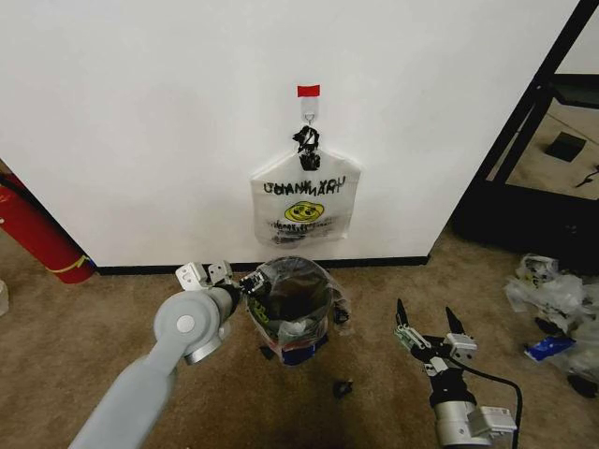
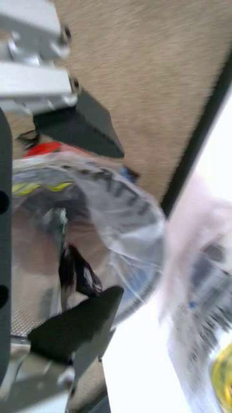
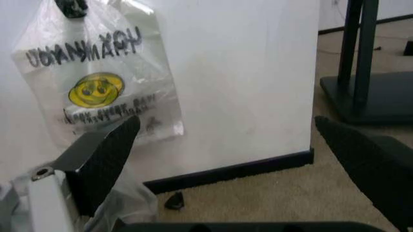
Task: Pick up the garbage bag from the wall and place it over the trash bin.
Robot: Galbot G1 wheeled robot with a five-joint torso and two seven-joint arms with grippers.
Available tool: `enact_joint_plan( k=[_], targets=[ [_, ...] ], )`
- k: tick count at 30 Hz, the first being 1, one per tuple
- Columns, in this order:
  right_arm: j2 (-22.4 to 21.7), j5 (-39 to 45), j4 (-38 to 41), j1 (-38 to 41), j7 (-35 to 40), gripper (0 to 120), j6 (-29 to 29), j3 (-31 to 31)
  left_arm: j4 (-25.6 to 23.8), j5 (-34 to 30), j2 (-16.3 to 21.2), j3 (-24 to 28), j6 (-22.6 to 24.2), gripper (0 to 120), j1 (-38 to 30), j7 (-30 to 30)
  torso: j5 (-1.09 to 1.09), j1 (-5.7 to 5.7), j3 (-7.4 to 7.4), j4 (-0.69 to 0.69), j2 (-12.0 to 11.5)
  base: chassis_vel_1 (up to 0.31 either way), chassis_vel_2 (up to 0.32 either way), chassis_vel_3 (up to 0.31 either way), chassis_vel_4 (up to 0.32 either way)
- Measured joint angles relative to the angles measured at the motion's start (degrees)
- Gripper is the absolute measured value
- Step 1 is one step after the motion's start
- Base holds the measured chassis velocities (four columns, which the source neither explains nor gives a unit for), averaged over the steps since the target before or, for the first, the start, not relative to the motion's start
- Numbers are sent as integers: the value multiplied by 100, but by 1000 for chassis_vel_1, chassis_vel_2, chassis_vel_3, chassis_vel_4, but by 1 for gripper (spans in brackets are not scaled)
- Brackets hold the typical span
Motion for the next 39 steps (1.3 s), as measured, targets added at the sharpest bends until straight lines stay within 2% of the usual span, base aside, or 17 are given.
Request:
enact_joint_plan(
  k=[1, 4, 6, 7, 8, 10, 13, 15, 17, 18, 22, 23, 27, 39],
  targets=[
    [0, 0, 0, 0, 0, 100, 0, 0, 0, 0, 0, 0, 0, 84, 0, 0, 0, 0, 0, 0, 0, 0, 0, 0, 0],
    [54, -82, 0, 7, 5, 100, 69, 2, -365, 510, 109, -218, -119, 94, 315, 480, 2, 0, 0, -1, 0, 0, 0, 0, 0],
    [83, -142, -44, -6, -6, 100, 197, 16, -589, 1398, 186, -437, -562, 100, 849, 1268, 1, 0, 0, 0, 0, 0, 0, 0, 0],
    [96, -157, -63, -16, -17, 100, 270, 23, -614, 2141, 203, -568, -1000, 100, 1198, 1854, 0, 0, 0, 1, 0, 0, 0, 0, 0],
    [96, -157, -63, -16, -17, 100, 270, 23, -614, 2141, 203, -568, -1000, 100, 1198, 1854, 0, 0, 0, 1, 0, 0, 0, 0, 0],
    [137, -198, -69, -19, -64, 100, 413, 31, -542, 3269, 219, -784, -1772, 100, 1729, 2761, 0, -1, -1, 3, 0, 0, 0, 0, 0],
    [183, -386, -66, -64, -113, 100, 697, 81, -398, 4572, 244, -1098, -2702, 100, 2346, 3535, -1, 0, 0, 1, 0, 0, 0, 0, 0],
    [187, -413, -64, -73, -119, 100, 736, 88, -399, 4674, 238, -1144, -2786, 100, 2429, 3599, 0, 0, -1, 0, 0, 0, 0, 0, 0],
    [257, -529, -28, -134, -137, 100, 940, 142, -435, 5081, 84, -1413, -3289, 100, 2923, 3921, 0, 0, -1, 1, 0, 0, 0, 0, 0],
    [273, -550, -22, -144, -140, 100, 981, 152, -436, 5143, 38, -1457, -3393, 100, 3004, 3978, 0, -1, -1, 0, 0, 0, 0, 0, 0],
    [472, -867, -19, -325, -209, 100, 1408, 247, -225, 5974, -546, -1904, -4627, 100, 3780, 4463, 0, -1, -1, 0, 0, 0, 0, 0, 0],
    [472, -867, -19, -325, -209, 100, 1408, 247, -225, 5974, -546, -1904, -4627, 100, 3780, 4463, 0, -1, -1, 0, 0, 0, 0, 0, 0],
    [484, -930, -21, -533, -245, 100, 1703, 326, -133, 6239, -852, -2194, -5121, 100, 4258, 4509, 1, -1, -1, 1, 0, 0, 0, 0, 0],
    [479, -1185, -162, -772, -270, 100, 2127, 388, -242, 6703, -1033, -2152, -5342, 99, 4522, 4267, 1, -1, 0, 1, 1, 0, 0, 0, 0]
  ],
)
